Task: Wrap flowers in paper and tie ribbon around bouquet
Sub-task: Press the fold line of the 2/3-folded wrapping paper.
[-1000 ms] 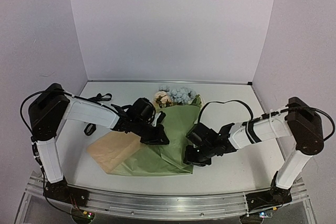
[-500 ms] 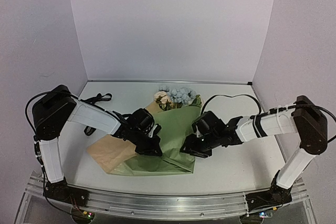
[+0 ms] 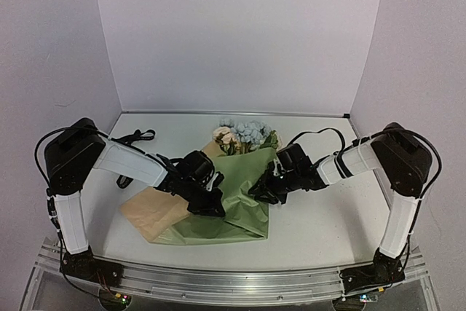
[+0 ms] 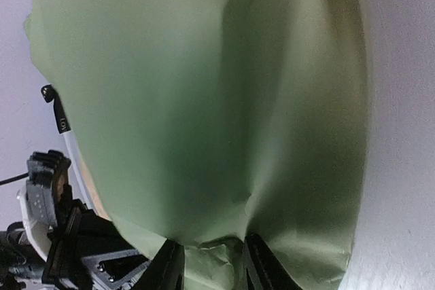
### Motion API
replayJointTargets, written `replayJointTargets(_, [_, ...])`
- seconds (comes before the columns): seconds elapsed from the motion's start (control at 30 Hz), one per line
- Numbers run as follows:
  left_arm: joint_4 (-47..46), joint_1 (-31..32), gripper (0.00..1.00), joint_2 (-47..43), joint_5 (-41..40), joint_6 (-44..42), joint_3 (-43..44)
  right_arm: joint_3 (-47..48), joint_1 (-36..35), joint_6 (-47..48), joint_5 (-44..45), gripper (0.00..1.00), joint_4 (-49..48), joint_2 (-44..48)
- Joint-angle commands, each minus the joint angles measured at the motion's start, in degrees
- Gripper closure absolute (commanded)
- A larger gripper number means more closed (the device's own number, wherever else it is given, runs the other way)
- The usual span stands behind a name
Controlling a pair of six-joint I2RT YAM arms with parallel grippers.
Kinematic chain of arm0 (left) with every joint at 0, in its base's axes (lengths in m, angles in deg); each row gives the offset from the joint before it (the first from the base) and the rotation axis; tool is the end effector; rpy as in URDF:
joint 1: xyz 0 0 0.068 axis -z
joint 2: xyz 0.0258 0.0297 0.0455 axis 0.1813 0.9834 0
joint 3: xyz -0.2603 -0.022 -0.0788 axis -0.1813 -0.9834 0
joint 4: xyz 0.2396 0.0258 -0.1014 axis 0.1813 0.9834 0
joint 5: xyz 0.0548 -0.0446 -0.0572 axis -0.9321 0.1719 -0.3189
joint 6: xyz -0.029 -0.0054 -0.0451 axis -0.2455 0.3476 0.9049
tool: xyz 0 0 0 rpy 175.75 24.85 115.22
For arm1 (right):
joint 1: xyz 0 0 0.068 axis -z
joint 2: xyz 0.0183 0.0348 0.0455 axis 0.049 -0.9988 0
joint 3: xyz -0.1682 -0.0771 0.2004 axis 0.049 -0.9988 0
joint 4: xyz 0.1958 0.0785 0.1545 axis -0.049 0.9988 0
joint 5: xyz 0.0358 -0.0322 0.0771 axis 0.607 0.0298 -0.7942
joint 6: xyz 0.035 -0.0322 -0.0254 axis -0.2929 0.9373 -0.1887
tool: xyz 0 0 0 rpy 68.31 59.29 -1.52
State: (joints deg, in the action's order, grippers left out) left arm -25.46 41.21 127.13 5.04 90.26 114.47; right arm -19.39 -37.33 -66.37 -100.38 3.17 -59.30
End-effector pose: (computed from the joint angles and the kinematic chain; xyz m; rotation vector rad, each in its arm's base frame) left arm 0.2177 -0.2971 0.1212 0.4574 2.8406 -0.9737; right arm 0.2722 0.2518 0.1245 0.1635 2.6992 1.3027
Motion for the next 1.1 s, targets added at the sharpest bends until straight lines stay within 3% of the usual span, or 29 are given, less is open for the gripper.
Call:
replayJointTargets(0.0, [6.4,0.1,0.95,-3.2,-4.7,-3.3,2.7,2.7,0.0,-2.1,-1.7,0.71,-2.8,-2.6])
replayJointTargets(0.2, [12.3,0.1,0.82,-8.7,-6.2,-5.3,9.3,0.4,0.0,-2.5,0.2,0.71,-2.8,-1.4])
replayJointTargets(0.33, [10.1,0.4,0.8,-8.5,-1.5,-4.7,10.9,-1.3,-0.2,-2.5,1.8,0.71,-2.8,0.6])
replayJointTargets(0.57, [5.3,2.9,0.89,-0.9,3.6,-4.5,9.3,-1.5,-0.8,-1.9,4.0,0.69,-1.2,3.9])
replayJointTargets(0.9, [6.7,3.1,0.99,2.9,0.7,-4.3,4.7,4.6,6.6,9.5,5.7,0.46,14.2,8.6])
replayJointTargets(1.07, [6.3,3.1,1.0,2.8,0.3,-4.5,3.4,12.2,10.9,11.6,2.9,0.42,16.7,3.6])
